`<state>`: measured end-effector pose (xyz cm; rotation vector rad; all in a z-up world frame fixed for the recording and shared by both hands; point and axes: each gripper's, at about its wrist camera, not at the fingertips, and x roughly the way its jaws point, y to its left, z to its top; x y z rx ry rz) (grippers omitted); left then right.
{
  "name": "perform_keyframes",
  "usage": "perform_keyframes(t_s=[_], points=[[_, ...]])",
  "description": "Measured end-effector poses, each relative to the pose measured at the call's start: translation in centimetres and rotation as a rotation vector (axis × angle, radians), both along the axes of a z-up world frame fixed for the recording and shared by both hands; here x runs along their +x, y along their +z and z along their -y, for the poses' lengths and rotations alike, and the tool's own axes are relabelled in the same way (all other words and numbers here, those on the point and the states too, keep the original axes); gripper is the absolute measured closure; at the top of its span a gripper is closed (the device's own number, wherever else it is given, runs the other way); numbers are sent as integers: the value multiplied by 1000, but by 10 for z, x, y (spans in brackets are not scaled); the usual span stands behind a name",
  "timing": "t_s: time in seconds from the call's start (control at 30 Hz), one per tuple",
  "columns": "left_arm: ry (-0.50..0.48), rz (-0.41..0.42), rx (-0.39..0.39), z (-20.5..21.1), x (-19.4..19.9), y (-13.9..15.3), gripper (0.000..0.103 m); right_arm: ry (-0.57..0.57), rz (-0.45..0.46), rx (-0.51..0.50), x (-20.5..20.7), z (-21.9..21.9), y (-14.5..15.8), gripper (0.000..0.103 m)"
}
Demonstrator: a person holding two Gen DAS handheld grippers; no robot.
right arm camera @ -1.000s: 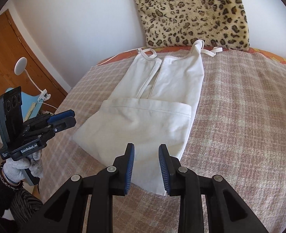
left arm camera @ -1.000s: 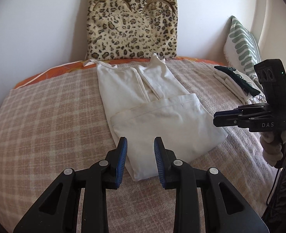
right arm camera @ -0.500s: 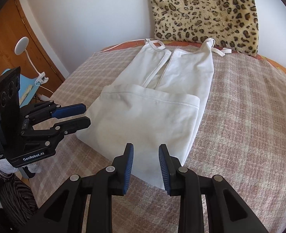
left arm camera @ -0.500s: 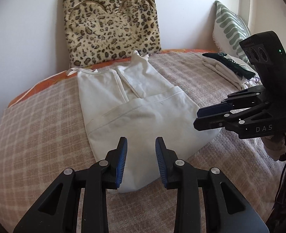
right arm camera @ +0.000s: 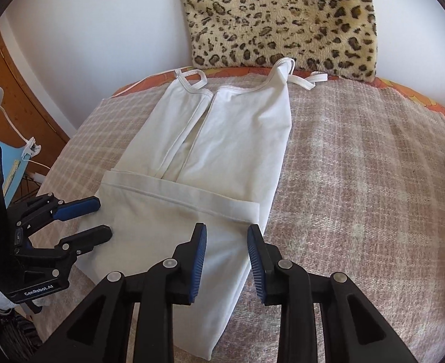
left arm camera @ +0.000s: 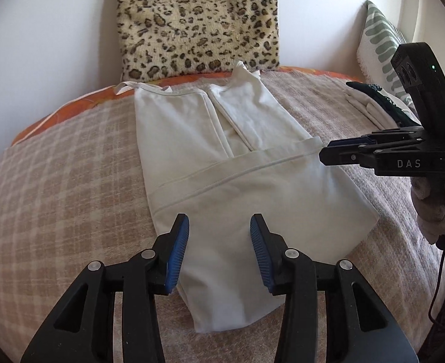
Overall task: Fold small clothes
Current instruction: 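Move both open tools to the strap end of the camisole, then close both tools on the camisole straps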
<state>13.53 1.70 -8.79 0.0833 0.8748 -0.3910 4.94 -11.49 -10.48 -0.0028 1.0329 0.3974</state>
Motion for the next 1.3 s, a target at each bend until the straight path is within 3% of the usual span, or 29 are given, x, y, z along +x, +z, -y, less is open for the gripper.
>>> perform_keyframes(t_s=[0.1,0.2,0.43,0.6,0.7,0.93,1.0,1.1,1.17,1.23,1.3], points=[[64,-1,-82,-26,18,11,53,-6,18,25,11,13,11,66],[117,-27,-150,-49,46,12,53,-13,48,37,29,21,17,49],[172,-144,-286,-76,109,-4,50,-22,-11,158,90,20,8,47],[173,-168,-281,-74,142,-15,50,-47,-43,203,133,22,-7,47],[191,-176,-324,-78,160,-21,50,-70,-58,249,153,30,-14,48],[206,-168,-381,-79,195,-23,50,-64,-103,405,188,40,-28,57],[201,-176,-403,-78,203,-24,50,-63,-124,449,196,40,-31,64],[186,-168,-417,-75,211,-27,50,-60,-135,469,205,39,-35,82],[193,-150,-411,-73,215,-28,59,-64,-120,465,208,39,-34,96],[196,-160,-402,-71,219,-32,89,-56,-99,463,211,42,-28,97],[206,-150,-396,-71,220,-34,91,-69,-91,435,216,43,-26,98]])
